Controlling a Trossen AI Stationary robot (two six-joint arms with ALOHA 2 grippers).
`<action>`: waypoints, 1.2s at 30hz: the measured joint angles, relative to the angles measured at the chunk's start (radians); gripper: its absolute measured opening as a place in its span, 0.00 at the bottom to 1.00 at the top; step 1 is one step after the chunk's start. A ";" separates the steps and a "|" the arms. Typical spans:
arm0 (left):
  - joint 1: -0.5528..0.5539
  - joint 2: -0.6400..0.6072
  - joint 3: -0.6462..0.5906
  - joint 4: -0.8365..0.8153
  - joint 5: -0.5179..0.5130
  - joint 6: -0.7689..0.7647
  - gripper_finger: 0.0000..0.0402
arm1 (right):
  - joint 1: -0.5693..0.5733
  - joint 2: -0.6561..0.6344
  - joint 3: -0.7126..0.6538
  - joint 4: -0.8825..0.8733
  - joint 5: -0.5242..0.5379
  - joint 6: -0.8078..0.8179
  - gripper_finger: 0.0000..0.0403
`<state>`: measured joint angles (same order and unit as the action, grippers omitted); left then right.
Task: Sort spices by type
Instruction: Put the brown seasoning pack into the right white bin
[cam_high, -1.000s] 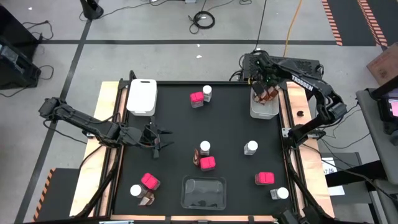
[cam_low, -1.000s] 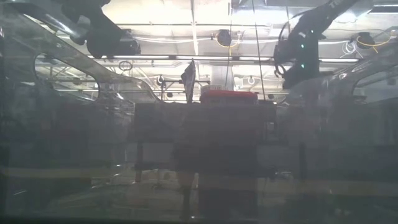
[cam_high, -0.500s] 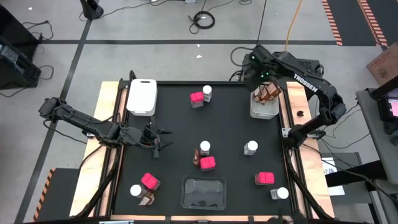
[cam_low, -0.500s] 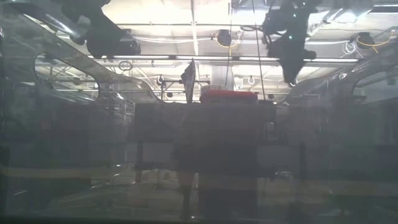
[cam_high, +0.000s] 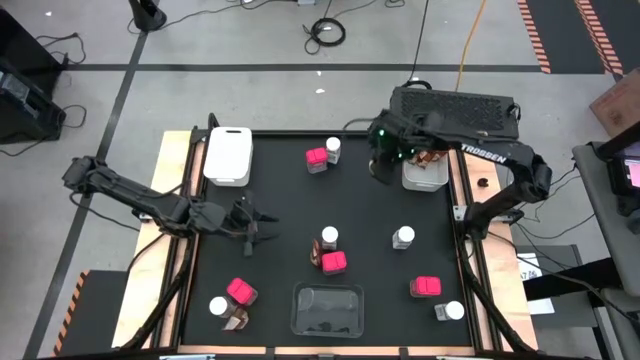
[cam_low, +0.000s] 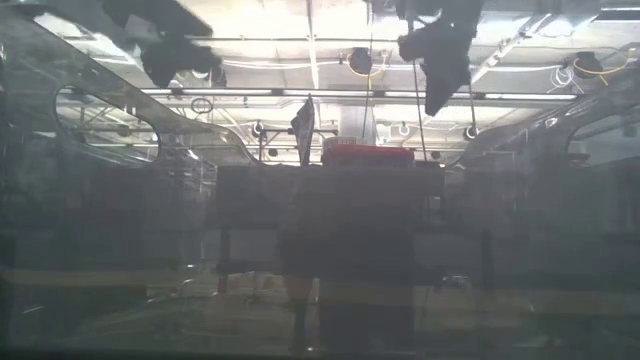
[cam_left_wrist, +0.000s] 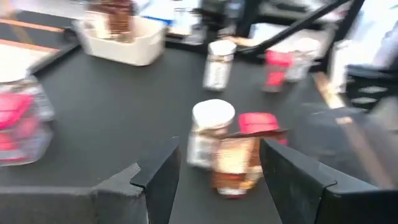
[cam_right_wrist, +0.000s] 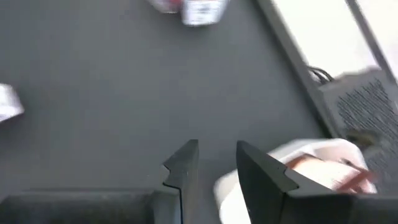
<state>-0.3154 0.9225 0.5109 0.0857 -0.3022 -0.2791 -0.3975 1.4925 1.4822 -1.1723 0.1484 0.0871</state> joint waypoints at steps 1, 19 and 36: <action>-0.006 0.000 0.015 -0.018 0.033 -0.007 0.55 | 0.028 0.000 0.000 0.009 -0.001 0.000 0.26; -0.299 0.067 0.418 -0.631 0.152 -0.692 0.55 | 0.370 0.000 0.000 0.240 0.005 -0.107 0.26; -0.446 0.393 0.503 -0.695 0.453 -1.208 0.55 | 0.478 0.000 -0.001 0.359 0.003 -0.212 0.26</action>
<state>-0.7616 1.3156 1.0134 -0.6093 0.1505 -1.4873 0.0807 1.4925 1.4815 -0.8137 0.1513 -0.1246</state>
